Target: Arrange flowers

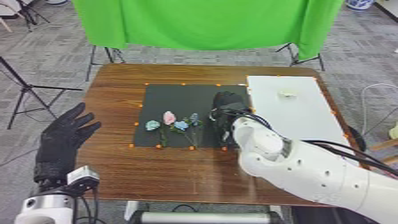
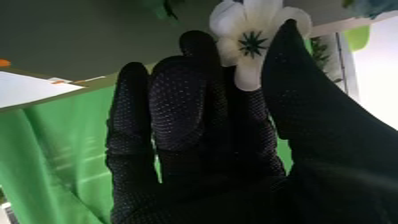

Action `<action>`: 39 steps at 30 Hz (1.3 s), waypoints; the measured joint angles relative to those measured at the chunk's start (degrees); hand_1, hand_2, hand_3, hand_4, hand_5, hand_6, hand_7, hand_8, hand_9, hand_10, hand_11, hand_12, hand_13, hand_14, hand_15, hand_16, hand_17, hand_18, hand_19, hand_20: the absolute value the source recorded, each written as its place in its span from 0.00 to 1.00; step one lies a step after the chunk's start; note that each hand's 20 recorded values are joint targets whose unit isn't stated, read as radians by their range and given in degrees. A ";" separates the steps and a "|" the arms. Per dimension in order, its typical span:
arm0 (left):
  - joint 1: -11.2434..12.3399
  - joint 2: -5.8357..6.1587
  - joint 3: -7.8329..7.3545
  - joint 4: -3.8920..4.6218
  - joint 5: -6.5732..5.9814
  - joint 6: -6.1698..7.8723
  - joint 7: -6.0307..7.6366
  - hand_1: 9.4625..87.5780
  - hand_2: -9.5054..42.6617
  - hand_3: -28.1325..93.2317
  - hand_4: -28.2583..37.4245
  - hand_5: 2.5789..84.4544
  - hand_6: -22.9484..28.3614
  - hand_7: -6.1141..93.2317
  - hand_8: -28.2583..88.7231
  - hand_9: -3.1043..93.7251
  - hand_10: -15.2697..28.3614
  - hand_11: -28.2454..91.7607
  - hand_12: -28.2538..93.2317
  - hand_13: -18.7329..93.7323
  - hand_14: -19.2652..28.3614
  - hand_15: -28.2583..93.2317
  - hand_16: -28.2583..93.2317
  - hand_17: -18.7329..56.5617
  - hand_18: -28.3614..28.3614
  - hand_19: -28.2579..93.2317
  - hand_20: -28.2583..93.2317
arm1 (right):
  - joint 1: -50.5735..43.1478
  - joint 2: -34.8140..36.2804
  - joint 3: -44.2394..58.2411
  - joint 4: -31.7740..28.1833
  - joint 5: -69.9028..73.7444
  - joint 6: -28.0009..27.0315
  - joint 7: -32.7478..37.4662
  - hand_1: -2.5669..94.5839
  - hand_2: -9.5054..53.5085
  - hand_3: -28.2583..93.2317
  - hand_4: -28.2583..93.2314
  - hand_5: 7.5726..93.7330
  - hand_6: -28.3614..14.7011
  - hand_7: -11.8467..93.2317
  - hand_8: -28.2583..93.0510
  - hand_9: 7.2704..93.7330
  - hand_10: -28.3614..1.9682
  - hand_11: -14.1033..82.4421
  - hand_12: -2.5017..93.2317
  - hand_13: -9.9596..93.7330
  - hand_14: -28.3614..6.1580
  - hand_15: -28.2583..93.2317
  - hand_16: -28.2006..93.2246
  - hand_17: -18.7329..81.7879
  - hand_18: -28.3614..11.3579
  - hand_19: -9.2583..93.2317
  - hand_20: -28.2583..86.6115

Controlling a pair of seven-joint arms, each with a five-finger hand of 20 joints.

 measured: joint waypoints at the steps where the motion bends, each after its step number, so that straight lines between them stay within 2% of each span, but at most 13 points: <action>1: 0.08 -0.06 -0.01 0.00 0.01 0.00 -0.04 0.19 0.30 0.93 0.10 0.43 0.62 0.24 0.13 0.40 0.77 0.47 0.30 0.43 0.92 0.64 0.15 0.13 0.91 0.70 0.24 | -0.19 0.12 0.00 -0.15 -0.09 0.00 -0.08 0.38 0.00 1.00 0.00 0.59 0.62 0.36 0.08 0.60 0.49 0.49 0.16 0.71 0.59 0.90 0.32 0.39 0.24 0.94 0.36; 10: 0.27 -0.25 -0.02 -0.02 0.14 0.00 -0.45 0.19 0.31 0.93 0.10 0.43 0.62 0.24 0.13 0.40 0.76 0.47 0.30 0.43 0.92 0.64 0.15 0.13 0.91 0.70 0.24 | -0.78 0.26 0.02 -0.42 -0.70 -0.07 -0.42 0.36 0.00 1.00 0.01 0.53 0.58 0.34 0.08 0.50 0.41 0.40 0.15 0.67 0.58 0.91 0.30 0.39 0.23 0.94 0.37; 25: 1.20 -0.30 0.05 -0.24 0.16 0.20 -0.44 0.19 0.31 0.93 0.10 0.43 0.62 0.24 0.13 0.40 0.76 0.47 0.30 0.43 0.92 0.64 0.16 0.13 0.91 0.70 0.24 | -0.19 0.51 0.62 -0.83 -0.28 0.03 -1.15 0.32 0.01 1.00 0.03 0.51 0.58 0.33 0.09 0.48 0.40 0.37 0.15 0.66 0.57 0.91 0.28 0.39 0.22 0.94 0.38; 29: 1.67 -0.21 0.28 -0.28 0.04 0.43 0.15 0.19 0.31 0.93 0.11 0.43 0.62 0.24 0.13 0.40 0.76 0.47 0.30 0.43 0.92 0.64 0.16 0.13 0.91 0.70 0.24 | -0.55 1.42 2.64 -1.47 0.26 -0.49 -3.24 0.30 0.06 1.00 0.02 0.50 0.57 0.31 0.10 0.51 0.39 0.35 0.16 0.74 0.62 0.95 0.30 0.44 0.22 0.99 0.36; 32: 1.82 -0.10 0.37 -0.30 0.00 0.68 0.47 0.19 0.31 0.92 0.11 0.43 0.62 0.24 0.13 0.40 0.76 0.47 0.30 0.42 0.92 0.64 0.15 0.13 0.91 0.70 0.24 | -1.82 2.48 7.53 -1.55 1.82 -4.48 -7.18 0.30 0.08 1.00 0.02 0.48 0.56 0.31 0.10 0.49 0.37 0.34 0.16 0.74 0.61 0.96 0.30 0.45 0.22 0.99 0.35; 36: 1.98 0.18 0.49 -0.34 -0.07 1.02 0.88 0.19 0.31 0.92 0.11 0.43 0.62 0.24 0.14 0.40 0.76 0.47 0.30 0.42 0.93 0.64 0.15 0.13 0.91 0.70 0.24 | -3.11 4.10 14.64 -0.66 3.73 -14.44 -9.69 0.28 0.09 1.00 0.03 0.45 0.56 0.30 0.11 0.45 0.37 0.32 0.16 0.72 0.60 0.96 0.30 0.44 0.22 1.00 0.32; 39: 2.08 0.37 0.59 -0.38 -0.14 1.20 1.08 0.19 0.31 0.92 0.11 0.43 0.63 0.24 0.14 0.40 0.76 0.47 0.30 0.42 0.93 0.64 0.15 0.13 0.91 0.70 0.24 | -2.37 5.69 15.75 1.22 3.76 -17.90 -8.90 0.27 0.09 1.00 0.04 0.36 0.63 0.28 0.11 0.36 0.38 0.24 0.14 0.74 0.58 0.94 0.29 0.45 0.20 1.00 0.29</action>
